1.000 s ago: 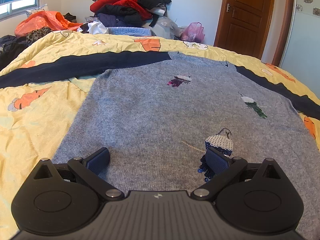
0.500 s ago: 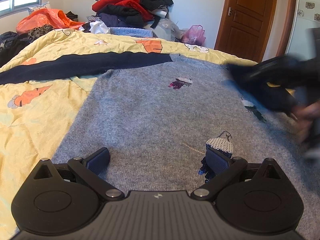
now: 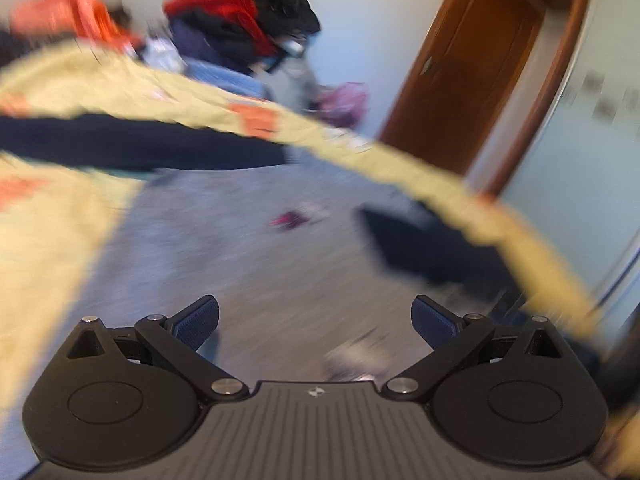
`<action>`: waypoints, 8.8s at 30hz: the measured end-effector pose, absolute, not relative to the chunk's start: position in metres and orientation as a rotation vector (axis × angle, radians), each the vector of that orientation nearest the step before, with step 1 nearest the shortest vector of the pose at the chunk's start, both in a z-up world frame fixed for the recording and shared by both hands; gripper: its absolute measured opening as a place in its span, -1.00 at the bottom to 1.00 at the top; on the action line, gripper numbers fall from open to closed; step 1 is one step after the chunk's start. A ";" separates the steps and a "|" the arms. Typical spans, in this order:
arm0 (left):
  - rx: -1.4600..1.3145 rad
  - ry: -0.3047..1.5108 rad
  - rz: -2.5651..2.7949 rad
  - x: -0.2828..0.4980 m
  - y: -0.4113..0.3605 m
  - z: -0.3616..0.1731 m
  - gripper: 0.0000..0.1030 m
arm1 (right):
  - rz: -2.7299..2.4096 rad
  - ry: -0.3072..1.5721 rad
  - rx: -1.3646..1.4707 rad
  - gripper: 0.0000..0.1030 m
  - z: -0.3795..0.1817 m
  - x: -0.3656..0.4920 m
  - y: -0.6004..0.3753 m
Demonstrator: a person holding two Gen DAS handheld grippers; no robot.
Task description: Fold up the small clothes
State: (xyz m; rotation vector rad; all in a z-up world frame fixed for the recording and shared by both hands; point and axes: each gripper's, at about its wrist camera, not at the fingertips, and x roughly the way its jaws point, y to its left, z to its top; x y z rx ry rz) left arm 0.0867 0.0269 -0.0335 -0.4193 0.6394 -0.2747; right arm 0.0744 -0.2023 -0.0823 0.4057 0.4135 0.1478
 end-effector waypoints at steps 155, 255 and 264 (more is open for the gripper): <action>-0.280 0.359 0.091 0.188 0.060 -0.049 0.68 | 0.307 0.867 0.575 -0.67 -0.047 0.300 -0.296; -0.515 0.989 -0.501 -0.081 0.174 -0.054 0.28 | 0.507 0.913 0.795 0.59 -0.108 -0.101 -0.307; -0.231 1.107 -0.481 -0.126 0.202 -0.024 0.40 | 0.511 0.905 0.827 0.66 -0.111 -0.103 -0.311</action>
